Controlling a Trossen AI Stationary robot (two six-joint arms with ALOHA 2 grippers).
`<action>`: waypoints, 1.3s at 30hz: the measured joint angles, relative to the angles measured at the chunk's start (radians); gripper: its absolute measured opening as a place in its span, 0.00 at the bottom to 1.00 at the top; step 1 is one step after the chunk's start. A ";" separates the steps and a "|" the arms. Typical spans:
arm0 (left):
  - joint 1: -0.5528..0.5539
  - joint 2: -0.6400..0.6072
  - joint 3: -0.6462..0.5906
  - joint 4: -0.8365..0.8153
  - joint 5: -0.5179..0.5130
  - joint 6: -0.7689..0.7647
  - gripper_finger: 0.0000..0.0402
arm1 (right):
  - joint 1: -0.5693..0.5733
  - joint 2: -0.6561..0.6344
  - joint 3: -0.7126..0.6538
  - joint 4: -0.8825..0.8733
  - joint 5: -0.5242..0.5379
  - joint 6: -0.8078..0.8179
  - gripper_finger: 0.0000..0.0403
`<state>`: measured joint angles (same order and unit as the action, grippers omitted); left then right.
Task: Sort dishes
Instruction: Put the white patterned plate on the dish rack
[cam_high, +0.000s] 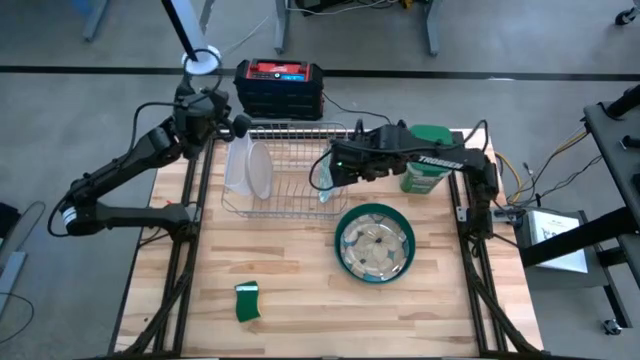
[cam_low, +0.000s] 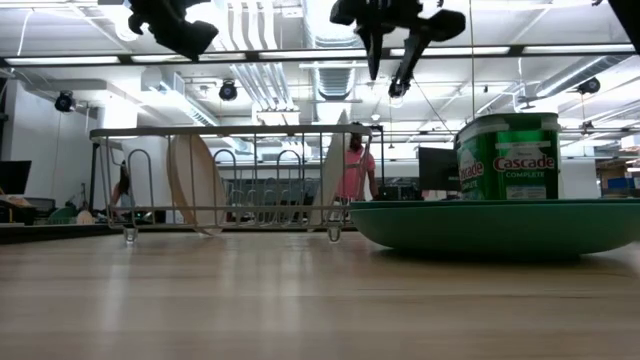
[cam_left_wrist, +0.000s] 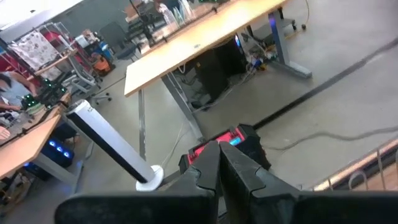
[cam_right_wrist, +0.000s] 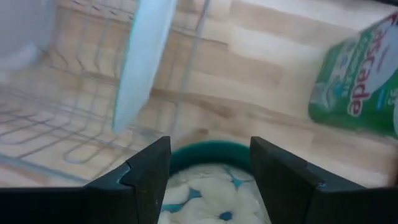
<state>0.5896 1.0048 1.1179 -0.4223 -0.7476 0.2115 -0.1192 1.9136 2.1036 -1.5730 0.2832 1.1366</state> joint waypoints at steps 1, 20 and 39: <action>-0.001 -0.008 0.000 0.002 0.000 0.000 0.00 | 0.002 -0.010 0.000 0.000 0.001 -0.021 0.53; -0.126 -0.224 -0.025 -0.147 1.116 -0.030 0.00 | 0.222 -0.233 -0.311 0.003 0.033 -0.156 0.50; -0.592 -0.112 -0.127 0.013 0.786 0.093 0.00 | 0.323 -0.621 -1.158 0.765 0.029 -0.484 0.44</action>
<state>-0.0025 0.8931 0.9905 -0.4093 0.0384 0.3048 0.2038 1.2929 0.9461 -0.8079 0.3118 0.6527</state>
